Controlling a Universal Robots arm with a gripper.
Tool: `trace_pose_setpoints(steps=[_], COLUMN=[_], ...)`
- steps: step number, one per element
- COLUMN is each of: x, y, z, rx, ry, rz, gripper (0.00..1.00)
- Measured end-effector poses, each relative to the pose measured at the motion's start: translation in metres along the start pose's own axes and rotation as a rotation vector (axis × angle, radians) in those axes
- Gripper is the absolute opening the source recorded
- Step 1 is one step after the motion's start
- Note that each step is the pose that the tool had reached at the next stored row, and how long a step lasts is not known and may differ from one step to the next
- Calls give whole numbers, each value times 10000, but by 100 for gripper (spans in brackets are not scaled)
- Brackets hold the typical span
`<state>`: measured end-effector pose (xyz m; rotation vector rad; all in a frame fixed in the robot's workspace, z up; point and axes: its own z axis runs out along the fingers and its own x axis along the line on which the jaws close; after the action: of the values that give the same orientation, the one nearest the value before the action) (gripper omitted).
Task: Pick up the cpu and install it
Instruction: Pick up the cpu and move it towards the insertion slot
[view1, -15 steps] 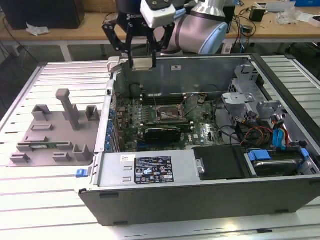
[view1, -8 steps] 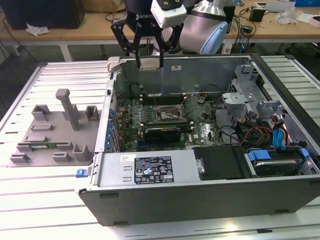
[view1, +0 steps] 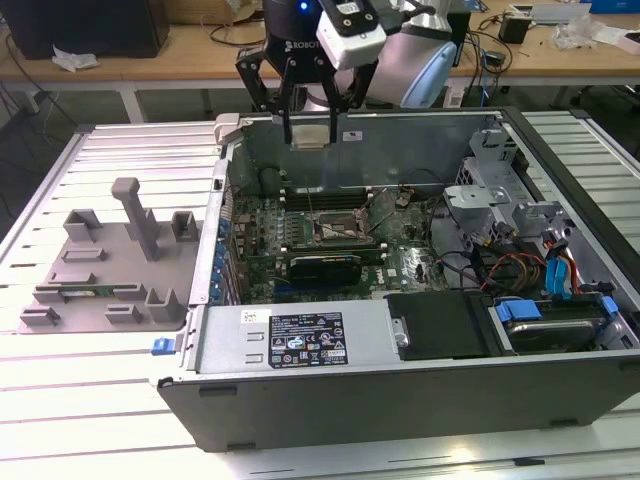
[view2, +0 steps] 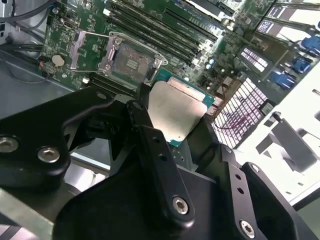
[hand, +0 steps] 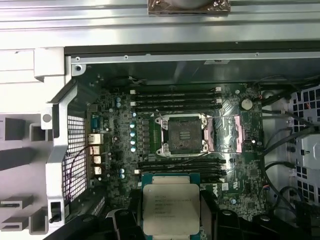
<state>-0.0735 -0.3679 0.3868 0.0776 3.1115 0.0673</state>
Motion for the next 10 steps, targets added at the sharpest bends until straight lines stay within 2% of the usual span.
trace_pose_setpoints(steps=[8,10], x=[-41,-58], y=[-2,-3], z=[96,147], rx=[43,50], ry=[26,36], rz=[0,0], gripper=[55,55])
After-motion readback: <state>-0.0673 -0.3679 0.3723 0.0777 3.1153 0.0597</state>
